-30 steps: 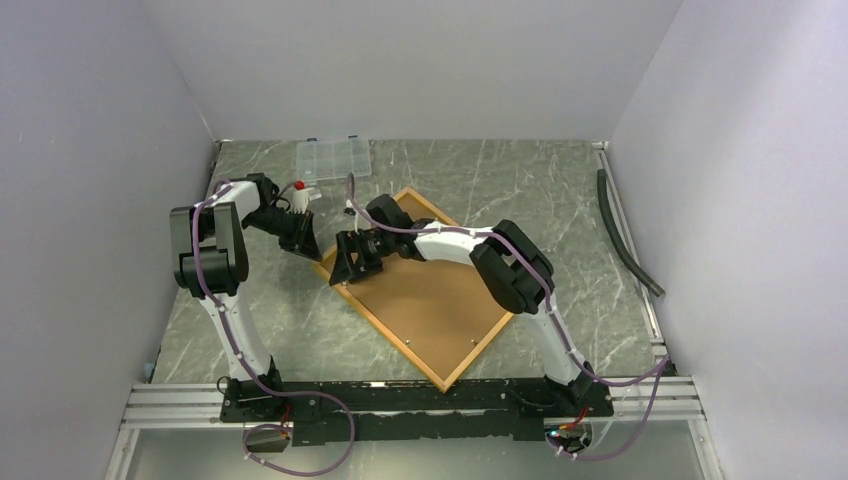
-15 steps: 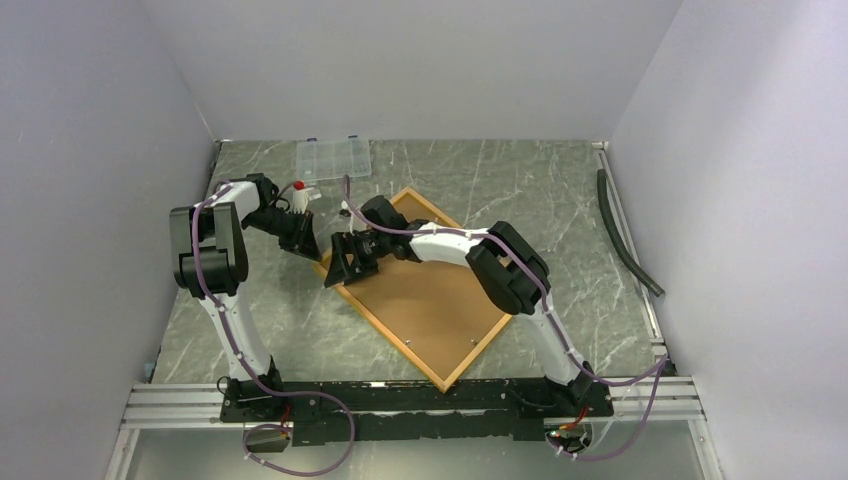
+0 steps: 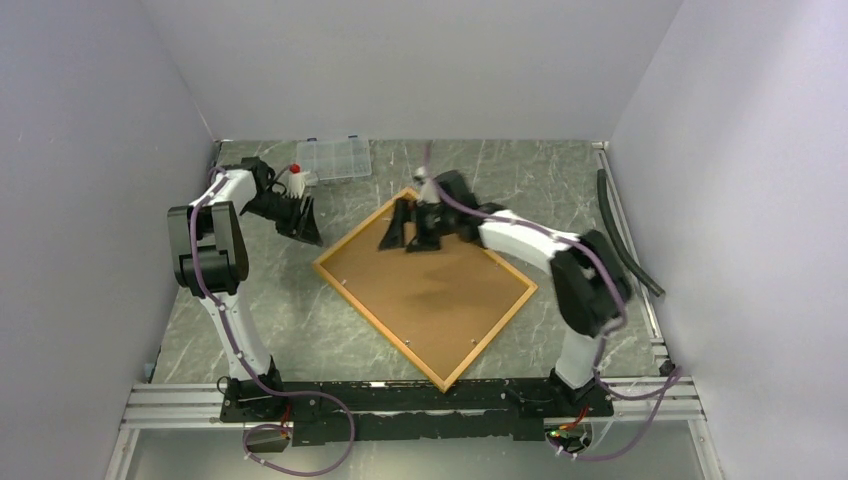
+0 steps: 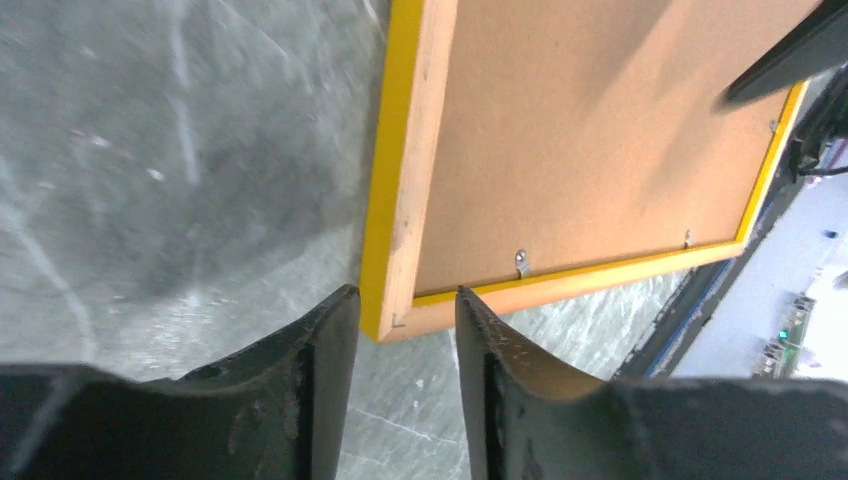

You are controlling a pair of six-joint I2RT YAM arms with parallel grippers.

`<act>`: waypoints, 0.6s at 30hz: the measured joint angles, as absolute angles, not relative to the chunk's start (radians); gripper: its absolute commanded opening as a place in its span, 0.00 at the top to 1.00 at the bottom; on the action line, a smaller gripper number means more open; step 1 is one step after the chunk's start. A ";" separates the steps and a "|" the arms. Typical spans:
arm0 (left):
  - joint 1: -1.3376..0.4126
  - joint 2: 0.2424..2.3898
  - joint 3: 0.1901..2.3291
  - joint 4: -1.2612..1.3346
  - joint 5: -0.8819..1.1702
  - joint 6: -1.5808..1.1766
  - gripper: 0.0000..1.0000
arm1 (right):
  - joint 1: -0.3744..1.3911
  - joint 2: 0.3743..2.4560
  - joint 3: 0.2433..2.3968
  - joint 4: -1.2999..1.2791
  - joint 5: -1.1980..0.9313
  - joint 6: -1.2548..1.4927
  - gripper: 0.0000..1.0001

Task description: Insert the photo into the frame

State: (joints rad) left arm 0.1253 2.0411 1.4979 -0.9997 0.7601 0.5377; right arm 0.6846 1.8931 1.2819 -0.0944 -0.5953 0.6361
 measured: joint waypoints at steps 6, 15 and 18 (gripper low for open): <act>0.109 2.119 1.624 -0.957 0.763 0.490 0.44 | 0.487 1.519 1.042 -0.246 -0.403 0.664 0.00; 0.009 2.228 1.683 -0.919 0.783 0.422 0.52 | 0.313 1.124 0.712 -0.594 -0.290 0.720 0.00; -0.012 2.236 1.684 -0.912 0.785 0.420 0.57 | 0.302 1.079 0.660 -0.624 -0.293 0.735 0.00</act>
State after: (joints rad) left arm -0.0116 2.2356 1.6844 -0.9123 0.7845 0.4202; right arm 0.3023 1.0790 0.6601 -0.6243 -0.2932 0.7353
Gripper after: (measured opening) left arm 0.476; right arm 0.997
